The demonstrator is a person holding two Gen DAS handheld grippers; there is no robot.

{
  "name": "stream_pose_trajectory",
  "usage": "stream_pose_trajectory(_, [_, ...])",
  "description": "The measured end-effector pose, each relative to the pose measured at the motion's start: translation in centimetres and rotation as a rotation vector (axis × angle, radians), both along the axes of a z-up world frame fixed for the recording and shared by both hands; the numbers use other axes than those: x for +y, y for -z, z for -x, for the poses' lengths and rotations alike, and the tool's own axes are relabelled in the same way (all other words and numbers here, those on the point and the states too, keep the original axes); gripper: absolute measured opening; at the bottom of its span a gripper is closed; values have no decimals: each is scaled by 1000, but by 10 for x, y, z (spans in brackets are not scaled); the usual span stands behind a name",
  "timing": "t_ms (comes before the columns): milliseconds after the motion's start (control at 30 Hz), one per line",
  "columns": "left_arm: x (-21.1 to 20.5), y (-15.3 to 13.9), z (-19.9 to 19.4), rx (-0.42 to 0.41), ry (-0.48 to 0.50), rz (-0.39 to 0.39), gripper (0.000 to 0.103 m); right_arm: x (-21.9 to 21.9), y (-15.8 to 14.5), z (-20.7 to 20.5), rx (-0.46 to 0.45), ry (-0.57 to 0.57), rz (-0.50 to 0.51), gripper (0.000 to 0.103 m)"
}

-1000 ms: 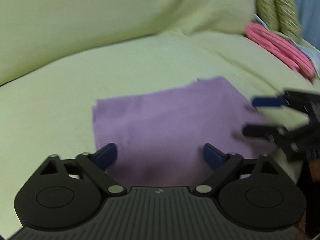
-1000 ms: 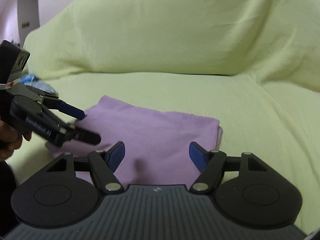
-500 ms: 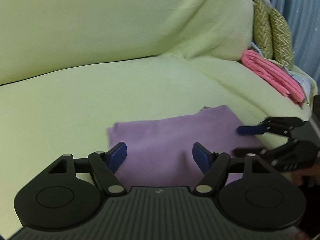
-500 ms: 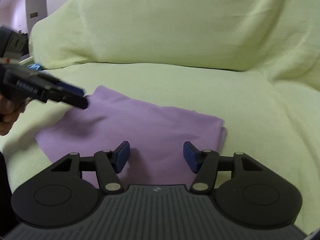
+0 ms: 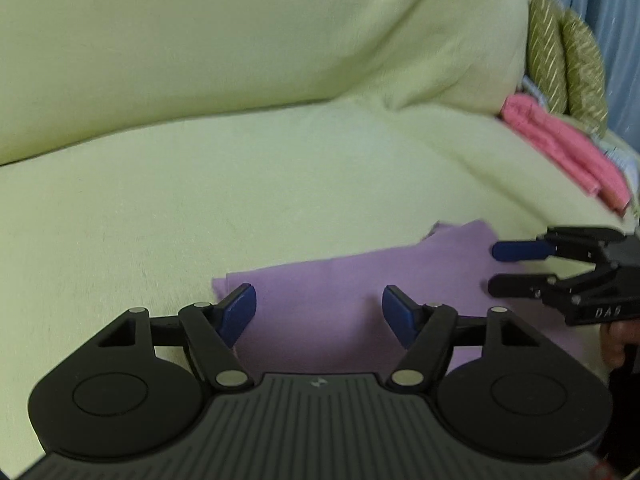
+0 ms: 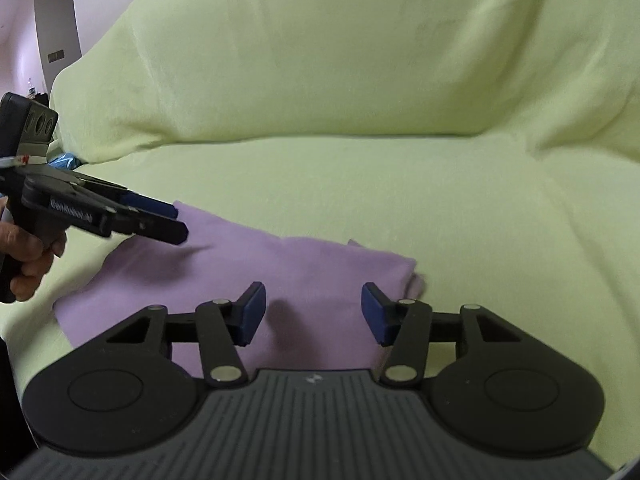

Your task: Fold clothes

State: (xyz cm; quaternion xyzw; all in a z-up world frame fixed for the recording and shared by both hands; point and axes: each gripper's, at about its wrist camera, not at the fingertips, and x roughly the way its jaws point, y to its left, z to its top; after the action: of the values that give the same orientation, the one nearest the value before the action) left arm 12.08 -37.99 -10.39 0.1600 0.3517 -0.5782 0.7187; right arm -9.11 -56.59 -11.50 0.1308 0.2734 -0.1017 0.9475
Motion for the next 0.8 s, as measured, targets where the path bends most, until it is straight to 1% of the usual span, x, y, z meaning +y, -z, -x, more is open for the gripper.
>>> stream_pose_trajectory(33, [-1, 3, -3, -7, -6, 0, 71, -3, 2, -4, 1, -9, 7, 48])
stream_pose_trajectory(100, [-3, 6, -11, -21, -38, -15, 71, -13, 2, -9, 1, -7, 16, 39])
stream_pose_trajectory(133, [-3, 7, -16, -17, -53, -17, 71, -19, 1, -10, -2, 5, 7, 37])
stream_pose_trajectory(167, [-3, 7, -21, -7, -66, -13, 71, -24, 1, -10, -6, 17, -4, 31])
stream_pose_trajectory(200, [-3, 5, -23, -5, -81, -15, 71, -29, 0, -10, -8, 31, -10, 28])
stream_pose_trajectory(267, [-2, -1, -23, -24, -110, -25, 71, -29, -5, -7, -8, 54, 2, 28])
stream_pose_trajectory(333, [0, -9, -14, -36, -109, -30, 72, -22, -11, 0, -18, 57, 22, 34])
stream_pose_trajectory(433, [-6, -13, 2, -15, -109, -72, 73, -8, -15, 7, -33, 48, 15, 35])
stream_pose_trajectory(500, [-14, -10, 12, -3, -98, -112, 77, -1, -13, 8, -23, 32, 4, 37])
stream_pose_trajectory(567, [-24, -5, 21, -8, -87, -161, 88, 5, -7, 6, 6, 13, 2, 37])
stream_pose_trajectory(600, [-30, -2, 22, -20, -86, -190, 89, 7, -5, 5, 21, 9, 13, 37])
stream_pose_trajectory(667, [-37, -2, 17, 8, -96, -216, 92, 9, -3, 5, 37, 10, 46, 37])
stream_pose_trajectory(733, [-44, -4, 11, 29, -110, -243, 92, 6, -5, 4, 53, 39, 59, 37])
stream_pose_trajectory(800, [-50, -5, 6, 39, -119, -273, 92, 3, -9, 8, 56, 74, 50, 37])
